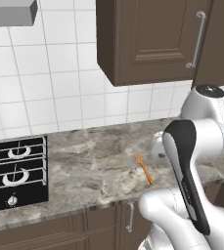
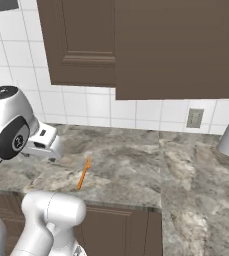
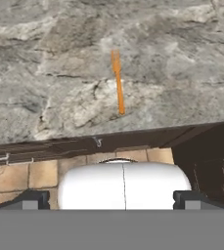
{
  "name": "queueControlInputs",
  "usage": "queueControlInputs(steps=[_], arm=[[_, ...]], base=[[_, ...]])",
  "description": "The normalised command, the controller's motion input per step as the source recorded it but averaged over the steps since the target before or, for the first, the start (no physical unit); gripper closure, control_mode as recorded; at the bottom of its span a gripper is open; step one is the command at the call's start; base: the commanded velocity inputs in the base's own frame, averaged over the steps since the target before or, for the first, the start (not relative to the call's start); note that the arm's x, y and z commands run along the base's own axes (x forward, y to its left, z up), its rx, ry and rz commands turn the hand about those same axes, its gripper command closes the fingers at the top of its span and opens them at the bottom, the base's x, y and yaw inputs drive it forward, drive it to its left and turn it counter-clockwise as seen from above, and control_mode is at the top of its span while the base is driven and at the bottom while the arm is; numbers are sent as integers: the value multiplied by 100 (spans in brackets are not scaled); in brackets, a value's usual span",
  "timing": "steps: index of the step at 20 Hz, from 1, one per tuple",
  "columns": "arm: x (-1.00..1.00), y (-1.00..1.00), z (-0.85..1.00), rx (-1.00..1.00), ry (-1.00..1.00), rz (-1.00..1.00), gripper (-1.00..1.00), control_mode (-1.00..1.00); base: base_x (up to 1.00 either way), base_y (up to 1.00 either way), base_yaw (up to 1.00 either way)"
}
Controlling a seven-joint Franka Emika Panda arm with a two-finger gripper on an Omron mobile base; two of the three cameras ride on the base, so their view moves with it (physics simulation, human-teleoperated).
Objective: Organize the utensils by type. Pick up the wooden spoons from the counter and place them in the open cabinet. Then pick up the metallic utensils from the counter and place them in the open drawer.
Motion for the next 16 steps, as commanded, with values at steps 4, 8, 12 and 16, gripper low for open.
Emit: queueControlInputs(steps=[4,8,12,16], arm=[[19,-14,-42,0,13,0,-100,-100],[9,-11,-68,0,0,0,-100,-100],[13,0,-66,0,0,0,-100,-100],[28,0,-51,0,2,0,-100,-100]], base=[[0,0,0],[0,0,0],[0,0,0],[0,0,0]])
